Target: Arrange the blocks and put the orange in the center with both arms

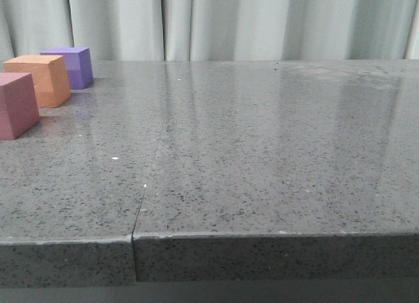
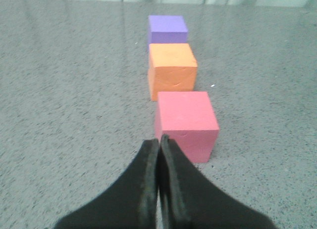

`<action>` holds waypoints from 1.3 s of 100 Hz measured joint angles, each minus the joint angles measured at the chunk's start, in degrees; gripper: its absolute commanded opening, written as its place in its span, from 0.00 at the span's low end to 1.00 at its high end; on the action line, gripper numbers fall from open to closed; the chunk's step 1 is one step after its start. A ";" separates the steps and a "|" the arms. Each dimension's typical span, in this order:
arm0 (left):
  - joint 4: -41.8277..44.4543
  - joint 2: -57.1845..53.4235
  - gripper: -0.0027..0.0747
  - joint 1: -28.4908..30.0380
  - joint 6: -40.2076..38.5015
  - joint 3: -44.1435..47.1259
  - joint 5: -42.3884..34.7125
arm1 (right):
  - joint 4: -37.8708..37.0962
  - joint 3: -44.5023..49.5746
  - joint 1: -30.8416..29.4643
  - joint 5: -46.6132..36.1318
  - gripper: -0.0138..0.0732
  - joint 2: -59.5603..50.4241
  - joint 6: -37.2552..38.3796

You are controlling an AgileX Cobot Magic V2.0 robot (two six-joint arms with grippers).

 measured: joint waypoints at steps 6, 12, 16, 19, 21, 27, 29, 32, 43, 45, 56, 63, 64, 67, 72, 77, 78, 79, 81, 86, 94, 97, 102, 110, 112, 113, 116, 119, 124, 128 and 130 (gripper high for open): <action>-2.14 -0.26 0.01 0.69 2.68 1.67 -2.89 | 0.00 0.00 0.00 0.00 0.08 0.00 0.00; -5.08 -0.64 0.01 1.85 7.32 3.19 -5.37 | 0.00 0.00 0.00 0.00 0.08 0.00 0.00; -7.62 -1.32 0.01 2.64 10.26 4.36 -6.74 | 0.00 0.00 0.00 0.00 0.08 0.00 0.00; -9.30 -1.81 0.01 3.14 13.19 5.11 -8.29 | 0.00 0.00 0.00 0.00 0.08 0.00 0.00; -10.48 -2.23 0.01 3.51 14.87 5.66 -8.92 | 0.00 0.00 0.00 0.00 0.08 0.00 0.00; -13.46 -3.55 0.01 4.42 18.46 7.30 -11.71 | 0.00 0.00 0.00 0.00 0.08 0.00 0.00; -13.96 -4.13 0.01 4.74 19.38 7.86 -12.55 | 0.00 0.00 0.00 0.00 0.08 0.00 0.00; -15.04 -5.17 0.01 5.18 20.23 8.64 -13.53 | 0.00 0.00 0.00 0.00 0.08 0.00 0.00; -17.11 -8.55 0.01 7.23 21.81 11.75 -16.24 | 0.00 0.00 0.00 0.00 0.08 0.00 0.00; -17.54 -9.21 0.01 7.63 21.97 12.34 -16.52 | 0.00 0.00 0.00 0.00 0.08 0.00 0.00; -18.73 -12.45 0.01 9.44 22.34 15.25 -17.44 | 0.00 0.00 0.00 0.00 0.08 0.00 0.00; -18.99 -14.63 0.01 10.05 22.51 16.96 -17.84 | 0.00 0.00 0.00 0.00 0.08 0.00 0.00; -18.99 -14.86 0.01 10.05 22.51 17.30 -17.96 | 0.00 0.00 0.00 0.00 0.08 0.00 0.00; -18.99 -16.02 0.01 10.19 22.61 17.94 -17.97 | 0.00 0.00 0.00 0.00 0.08 0.00 0.00; -19.10 -17.68 0.01 10.30 22.61 19.05 -18.09 | 0.00 0.00 0.00 0.00 0.08 0.00 0.00; -19.10 -19.37 0.01 10.30 22.61 20.12 -18.21 | 0.00 0.00 0.00 0.00 0.08 0.00 0.00; -19.10 -19.60 0.01 10.30 22.61 20.42 -18.21 | 0.00 0.00 0.00 0.00 0.08 0.00 0.00; -19.10 -20.08 0.01 10.30 22.61 20.58 -18.21 | 0.00 0.00 0.00 0.00 0.08 0.00 0.00; -19.10 -20.77 0.01 10.30 22.61 21.04 -18.21 | 0.00 0.00 0.00 0.00 0.08 0.00 0.00; -19.22 -22.34 0.01 10.30 22.61 22.15 -18.21 | 0.00 0.00 0.00 0.00 0.08 0.00 0.00; -19.22 -24.81 0.01 10.30 22.61 24.04 -18.21 | 0.00 0.00 0.00 0.00 0.08 0.00 0.00; -19.22 -25.64 0.01 10.30 22.61 24.65 -18.21 | 0.00 0.00 0.00 0.00 0.08 0.00 0.00; -19.22 -27.33 0.01 10.30 22.61 25.64 -18.21 | 0.00 0.00 0.00 0.00 0.08 0.00 0.00; -19.22 -29.51 0.01 10.30 22.61 27.00 -18.21 | 0.00 0.00 0.00 0.00 0.08 0.00 0.00; -19.22 -30.00 0.01 10.30 22.61 27.22 -18.21 | 0.00 0.00 0.00 0.00 0.08 0.00 0.00; -19.22 -30.14 0.01 10.30 22.61 27.48 -18.21 | 0.00 0.00 0.00 0.00 0.08 0.00 0.00; -19.22 -30.82 0.01 10.30 22.61 27.74 -18.21 | 0.00 0.00 0.00 0.00 0.08 0.00 0.00; -19.22 -31.15 0.01 10.30 22.61 28.02 -18.21 | 0.00 0.00 0.00 0.00 0.08 0.00 0.00; -19.22 -31.77 0.01 10.30 22.61 28.41 -18.30 | 0.00 0.00 0.00 0.00 0.08 0.00 0.00; -19.22 -31.90 0.01 10.30 22.61 28.51 -18.45 | 0.00 0.00 0.00 0.00 0.08 0.00 0.00; -19.22 -31.90 0.01 10.30 22.61 28.55 -18.60 | 0.00 0.00 0.00 0.00 0.08 0.00 0.00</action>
